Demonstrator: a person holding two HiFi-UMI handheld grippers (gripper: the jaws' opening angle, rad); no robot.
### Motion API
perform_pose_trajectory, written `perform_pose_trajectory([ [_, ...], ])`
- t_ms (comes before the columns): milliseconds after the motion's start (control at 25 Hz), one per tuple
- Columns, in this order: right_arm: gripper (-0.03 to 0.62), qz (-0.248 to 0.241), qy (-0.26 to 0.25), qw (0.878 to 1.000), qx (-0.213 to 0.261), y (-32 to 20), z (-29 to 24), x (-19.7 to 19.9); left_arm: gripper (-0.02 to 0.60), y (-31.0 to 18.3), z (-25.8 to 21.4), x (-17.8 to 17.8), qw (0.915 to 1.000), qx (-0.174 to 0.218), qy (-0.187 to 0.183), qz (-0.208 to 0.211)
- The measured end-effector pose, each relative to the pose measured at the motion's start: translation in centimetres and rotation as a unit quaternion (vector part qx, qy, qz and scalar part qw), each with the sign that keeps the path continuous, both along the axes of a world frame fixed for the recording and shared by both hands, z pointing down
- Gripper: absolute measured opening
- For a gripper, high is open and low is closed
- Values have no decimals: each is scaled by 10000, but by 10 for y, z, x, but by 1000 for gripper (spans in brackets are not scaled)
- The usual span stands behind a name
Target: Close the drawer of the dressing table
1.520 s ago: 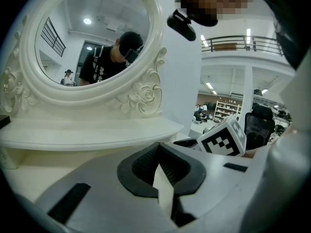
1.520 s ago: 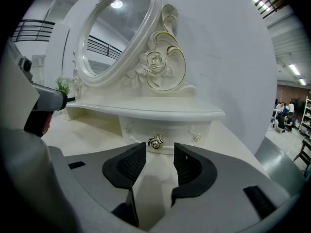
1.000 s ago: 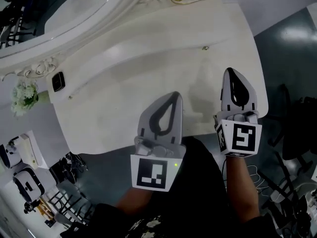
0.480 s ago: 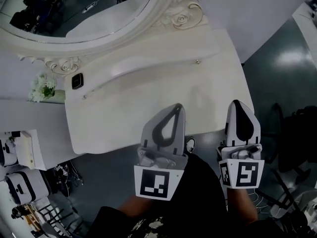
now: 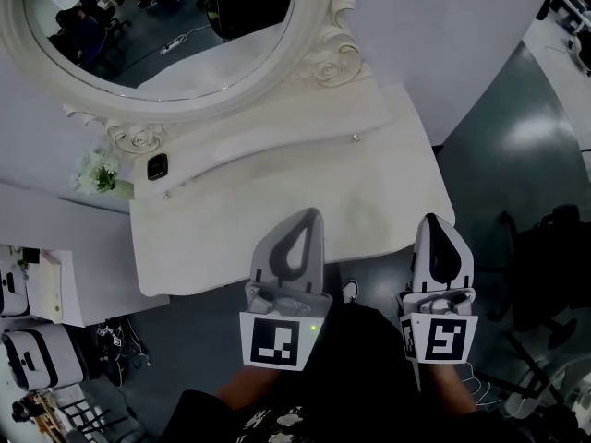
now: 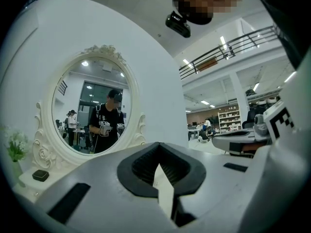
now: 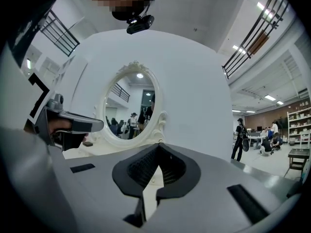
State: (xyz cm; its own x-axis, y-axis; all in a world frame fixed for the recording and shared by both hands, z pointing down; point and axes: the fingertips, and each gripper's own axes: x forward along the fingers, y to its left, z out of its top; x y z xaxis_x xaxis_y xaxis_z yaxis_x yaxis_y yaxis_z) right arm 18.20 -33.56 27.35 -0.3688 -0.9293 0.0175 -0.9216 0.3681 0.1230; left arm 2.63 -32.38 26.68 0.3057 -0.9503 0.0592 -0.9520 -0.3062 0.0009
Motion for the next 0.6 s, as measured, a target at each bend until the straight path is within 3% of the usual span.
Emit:
perform_pose_trajectory([
  [240, -3, -6, -37, 10000, 76, 4, -10, 2, 0, 1, -18, 4, 9997, 244, -83, 57],
  [600, -3, 5, -24, 9999, 137, 4, -16, 4, 0, 0, -21, 6, 9995, 270, -146, 84],
])
